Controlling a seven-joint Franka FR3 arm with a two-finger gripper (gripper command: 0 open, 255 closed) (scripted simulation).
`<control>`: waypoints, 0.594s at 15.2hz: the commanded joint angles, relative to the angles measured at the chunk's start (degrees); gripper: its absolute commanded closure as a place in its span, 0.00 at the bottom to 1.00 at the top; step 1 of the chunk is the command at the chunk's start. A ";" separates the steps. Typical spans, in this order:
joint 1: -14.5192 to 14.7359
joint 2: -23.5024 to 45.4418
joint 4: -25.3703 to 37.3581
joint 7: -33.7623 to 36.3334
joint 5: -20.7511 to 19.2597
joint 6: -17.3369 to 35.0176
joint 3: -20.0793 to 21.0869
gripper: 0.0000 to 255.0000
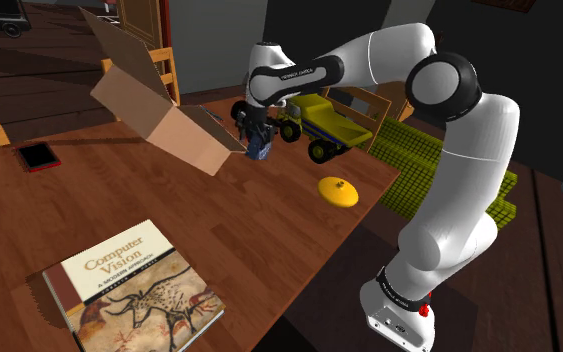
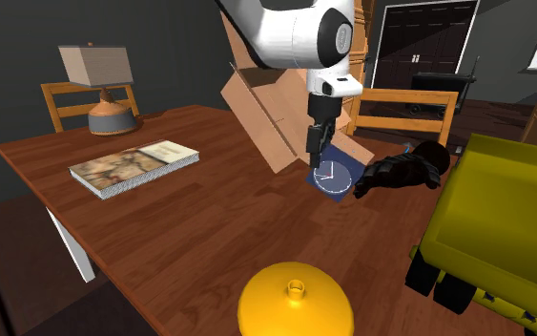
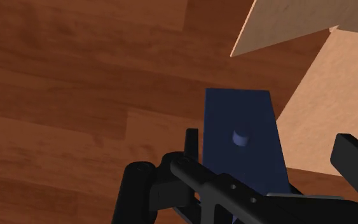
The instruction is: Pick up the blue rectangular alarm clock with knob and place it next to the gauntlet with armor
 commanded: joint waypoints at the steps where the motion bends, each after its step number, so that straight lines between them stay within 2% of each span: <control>1: -0.23 -1.65 1.15 -0.48 0.88 -2.67 0.40 0.00; 2: -0.29 -2.21 1.95 -0.69 1.21 -3.97 0.54 0.00; 9: -0.29 -2.21 1.95 -0.69 1.21 -3.97 0.54 0.00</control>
